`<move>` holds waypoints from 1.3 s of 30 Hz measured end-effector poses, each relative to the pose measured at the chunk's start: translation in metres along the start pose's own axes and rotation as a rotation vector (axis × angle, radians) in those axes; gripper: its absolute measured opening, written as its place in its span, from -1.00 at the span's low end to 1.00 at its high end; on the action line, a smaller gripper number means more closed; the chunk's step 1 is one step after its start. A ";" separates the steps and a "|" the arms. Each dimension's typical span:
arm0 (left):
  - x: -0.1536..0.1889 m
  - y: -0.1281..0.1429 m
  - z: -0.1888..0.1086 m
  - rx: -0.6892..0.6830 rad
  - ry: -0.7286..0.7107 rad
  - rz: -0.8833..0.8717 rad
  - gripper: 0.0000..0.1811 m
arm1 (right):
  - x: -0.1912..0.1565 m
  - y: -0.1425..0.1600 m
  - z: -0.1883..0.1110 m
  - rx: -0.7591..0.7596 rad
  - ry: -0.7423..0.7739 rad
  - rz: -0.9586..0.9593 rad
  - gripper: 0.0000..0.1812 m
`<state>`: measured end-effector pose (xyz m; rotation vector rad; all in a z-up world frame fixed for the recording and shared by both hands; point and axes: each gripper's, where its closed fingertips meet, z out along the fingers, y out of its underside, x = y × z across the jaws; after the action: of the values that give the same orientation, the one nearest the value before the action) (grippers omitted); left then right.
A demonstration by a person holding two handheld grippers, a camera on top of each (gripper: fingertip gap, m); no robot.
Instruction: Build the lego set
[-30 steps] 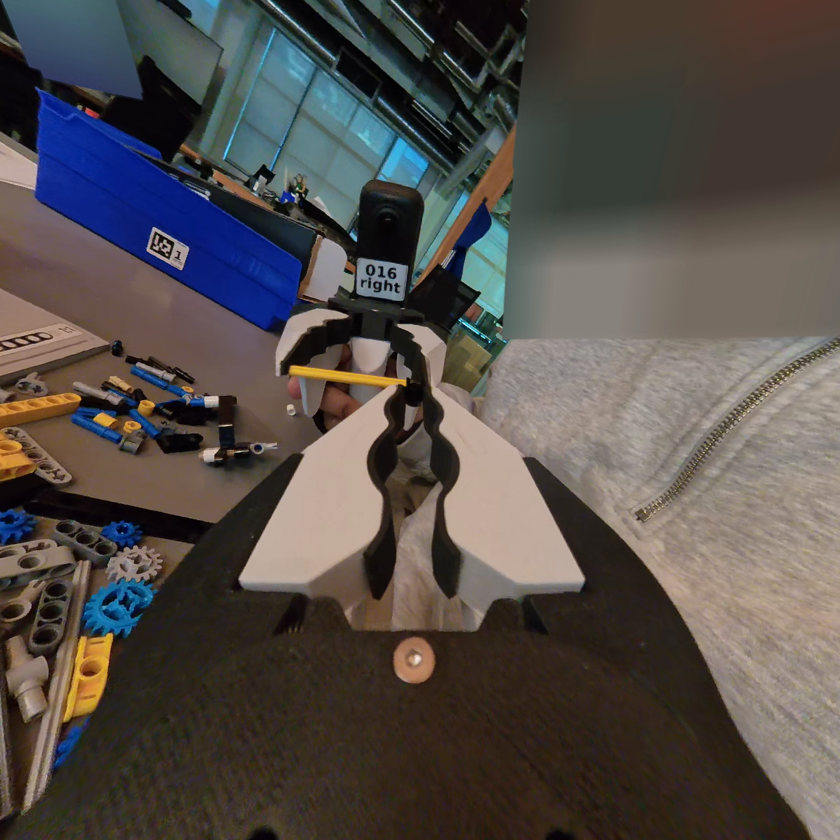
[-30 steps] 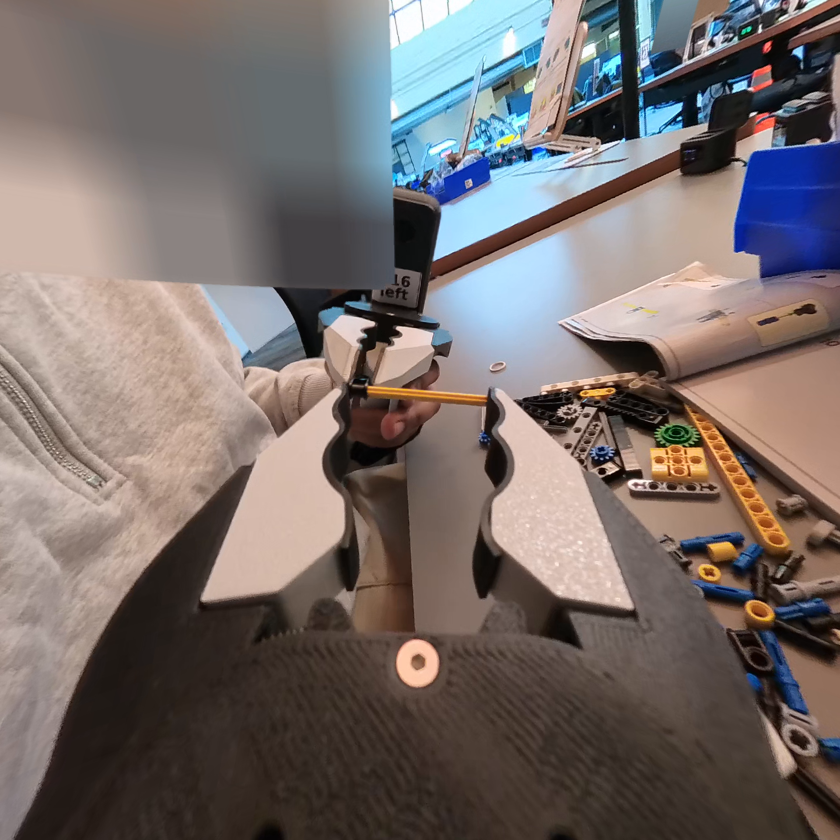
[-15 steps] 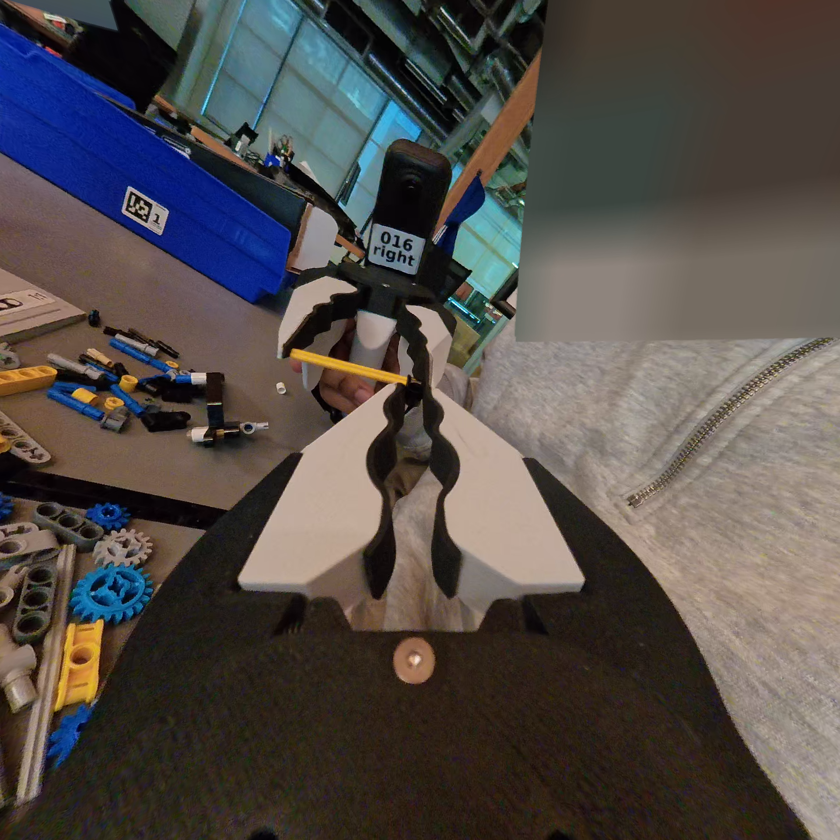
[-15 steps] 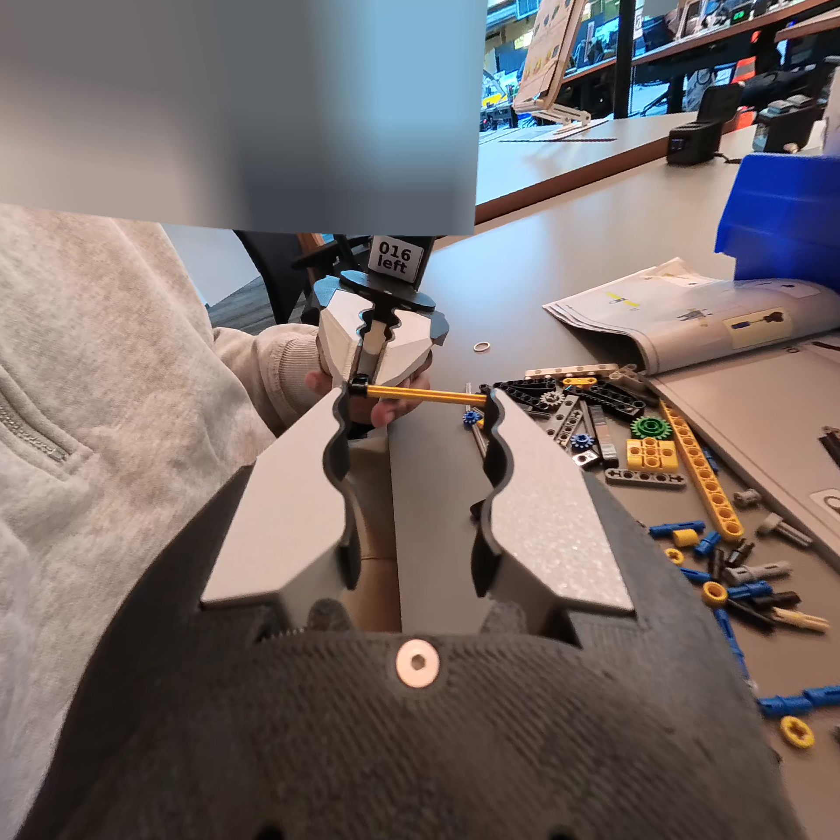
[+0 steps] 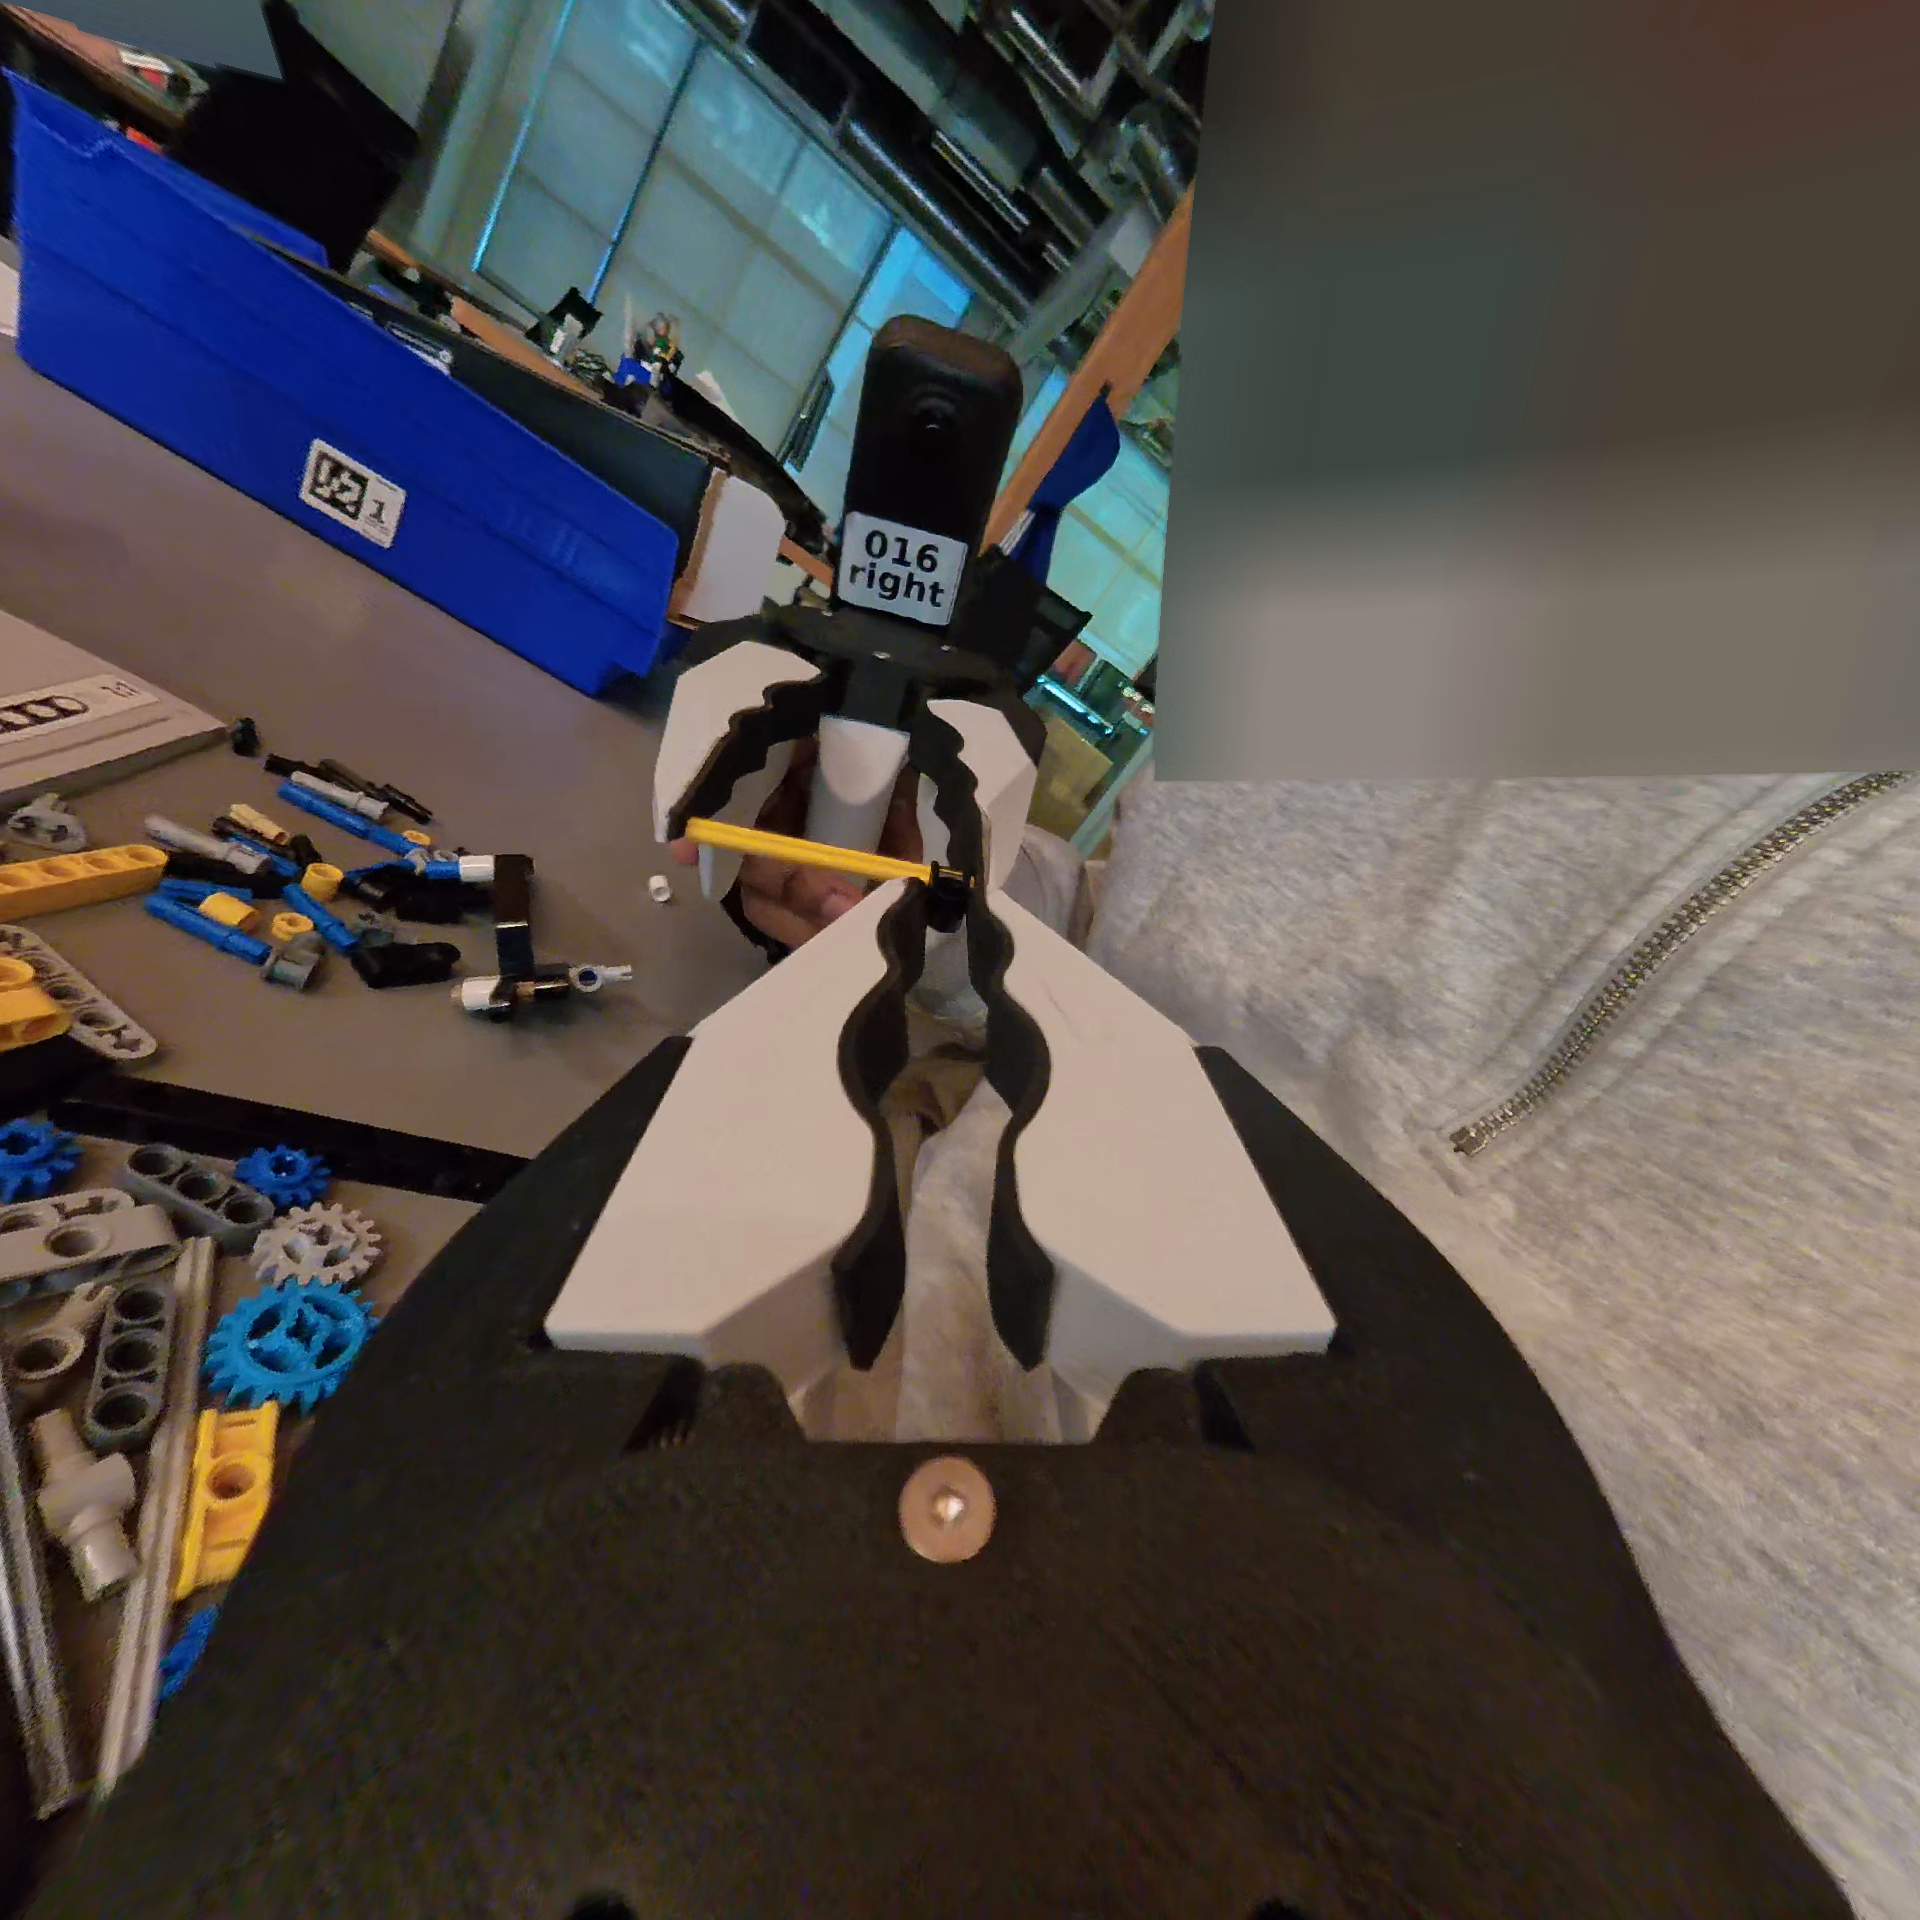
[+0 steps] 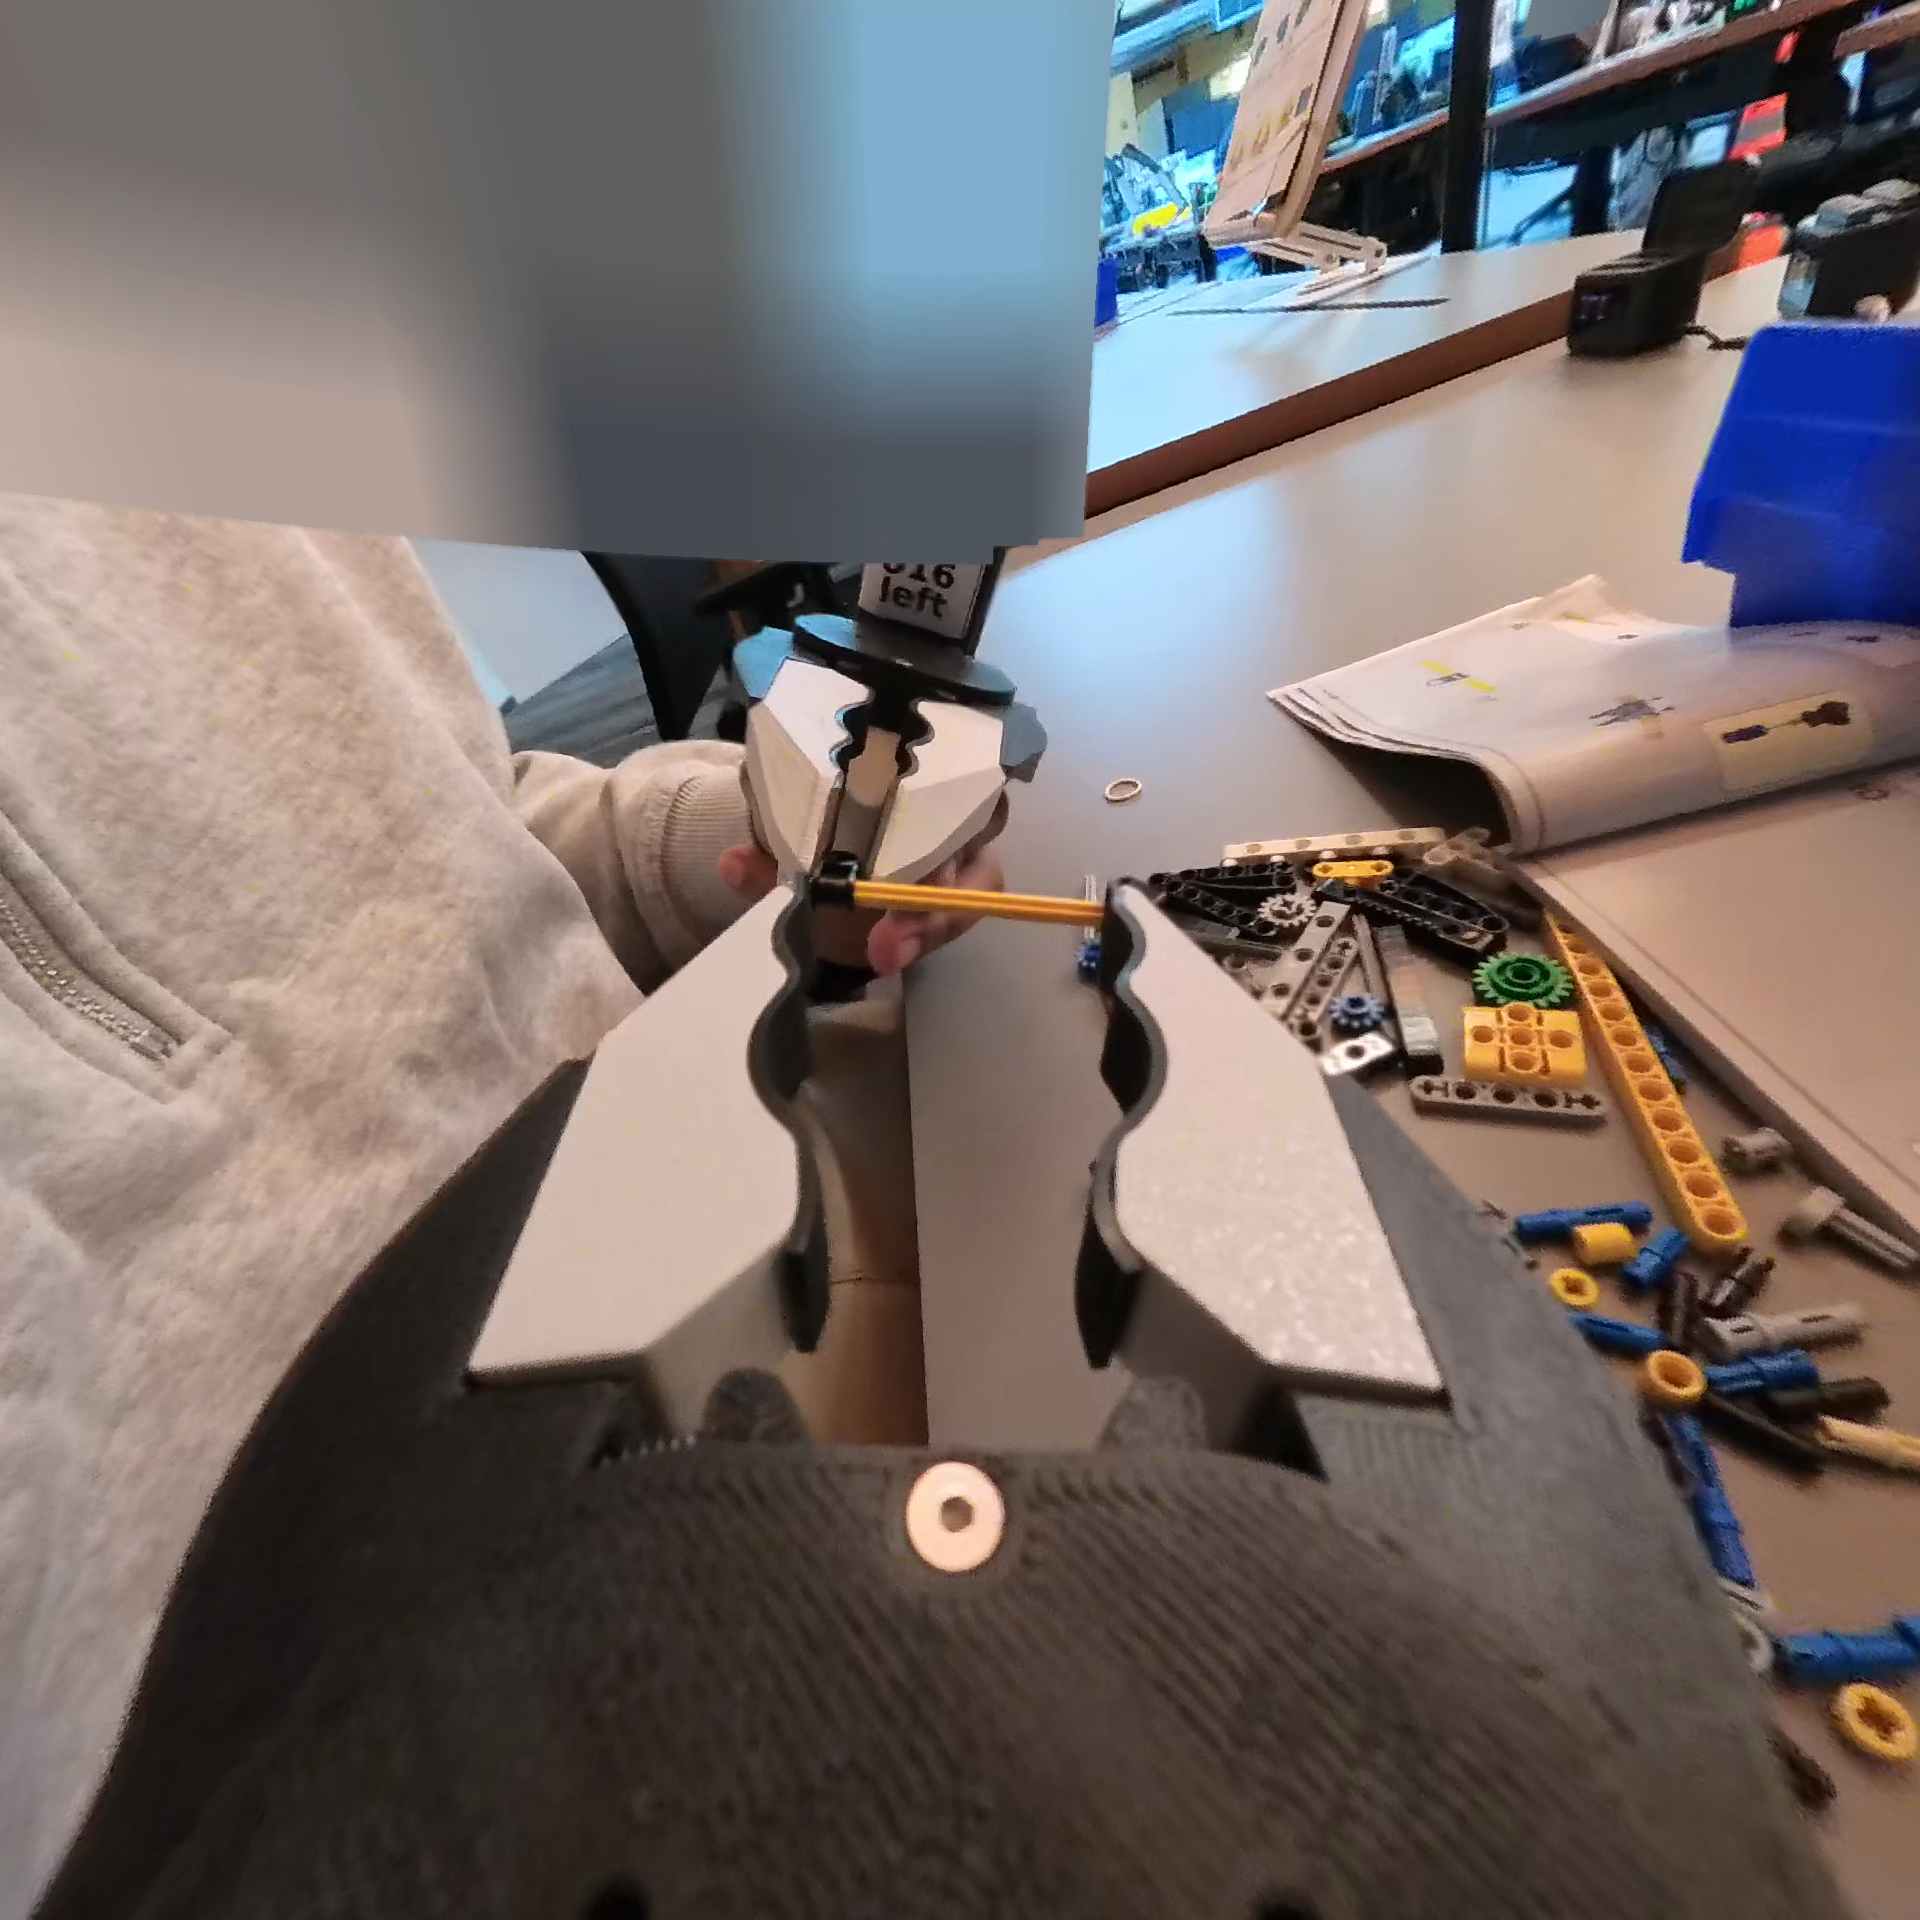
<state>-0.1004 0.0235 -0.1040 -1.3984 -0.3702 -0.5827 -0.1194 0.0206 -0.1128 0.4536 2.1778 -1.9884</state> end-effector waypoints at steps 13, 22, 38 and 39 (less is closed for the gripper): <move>-0.003 -0.005 -0.002 0.024 -0.022 0.001 -0.96 | 0.006 -0.006 -0.004 0.091 -0.042 0.095 -0.38; 0.002 -0.005 -0.002 0.029 0.000 0.006 -0.95 | 0.003 -0.004 -0.001 0.089 -0.102 0.154 -0.42; 0.002 -0.003 0.000 0.018 -0.012 0.029 -0.96 | 0.002 -0.002 0.000 0.076 -0.117 0.187 -0.42; 0.002 -0.003 0.000 0.018 -0.014 0.033 -0.96 | 0.003 -0.002 0.000 0.075 -0.116 0.186 -0.42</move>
<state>-0.1009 0.0228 -0.1003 -1.3899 -0.3624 -0.5419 -0.1225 0.0204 -0.1115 0.5170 1.9225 -1.9496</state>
